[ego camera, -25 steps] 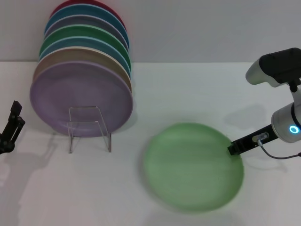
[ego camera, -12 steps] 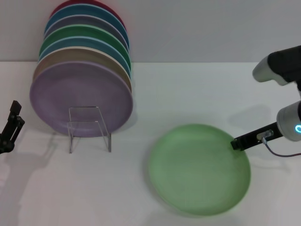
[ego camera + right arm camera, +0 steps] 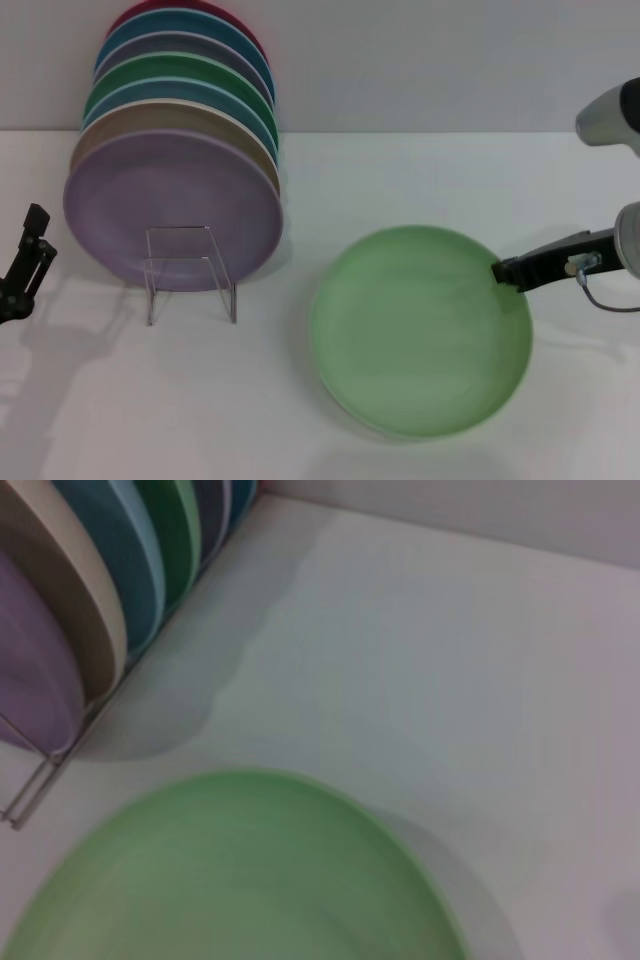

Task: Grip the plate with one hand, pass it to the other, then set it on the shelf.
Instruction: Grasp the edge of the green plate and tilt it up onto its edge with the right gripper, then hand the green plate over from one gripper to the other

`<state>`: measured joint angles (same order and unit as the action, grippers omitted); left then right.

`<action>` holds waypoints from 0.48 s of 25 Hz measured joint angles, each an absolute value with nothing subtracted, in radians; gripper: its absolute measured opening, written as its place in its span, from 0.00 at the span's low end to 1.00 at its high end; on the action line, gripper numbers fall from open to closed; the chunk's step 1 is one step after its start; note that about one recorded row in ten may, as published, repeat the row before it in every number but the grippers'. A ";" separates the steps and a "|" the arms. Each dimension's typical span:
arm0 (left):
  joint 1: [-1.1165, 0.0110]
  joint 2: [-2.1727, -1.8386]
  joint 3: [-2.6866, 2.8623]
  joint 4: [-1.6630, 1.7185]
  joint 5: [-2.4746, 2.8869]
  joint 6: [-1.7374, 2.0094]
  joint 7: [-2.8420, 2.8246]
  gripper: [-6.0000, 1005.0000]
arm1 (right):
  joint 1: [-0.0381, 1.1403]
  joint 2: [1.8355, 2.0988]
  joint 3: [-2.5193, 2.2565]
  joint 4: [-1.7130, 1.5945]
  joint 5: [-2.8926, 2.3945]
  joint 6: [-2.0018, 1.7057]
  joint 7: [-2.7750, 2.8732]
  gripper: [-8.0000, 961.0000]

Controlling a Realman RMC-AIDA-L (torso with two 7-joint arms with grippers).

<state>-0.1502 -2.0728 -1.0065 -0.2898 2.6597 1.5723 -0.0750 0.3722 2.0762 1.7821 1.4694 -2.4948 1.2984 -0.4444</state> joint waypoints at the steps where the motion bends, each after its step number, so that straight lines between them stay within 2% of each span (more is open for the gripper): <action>1: -0.148 -2.071 -0.996 -0.297 2.660 1.576 -0.078 0.79 | 0.362 2.076 1.782 1.488 -2.487 1.298 -0.452 0.03; 8: -0.148 -2.042 -0.923 -0.388 2.715 1.564 -0.101 0.79 | 0.244 2.078 1.778 1.692 -2.418 1.265 -0.534 0.03; 10: -0.143 -2.015 -0.926 -0.469 2.755 1.502 -0.101 0.79 | 0.205 2.078 1.779 1.743 -2.416 1.250 -0.549 0.03; 12: -0.123 -1.968 -0.928 -0.614 2.793 1.370 -0.098 0.79 | 0.170 2.078 1.779 1.777 -2.416 1.221 -0.565 0.03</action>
<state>-0.1234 -1.9678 -0.9278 -0.6144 2.7929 1.3698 -0.0979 0.1695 2.0783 1.7790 1.7771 -2.4157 1.2208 -0.5646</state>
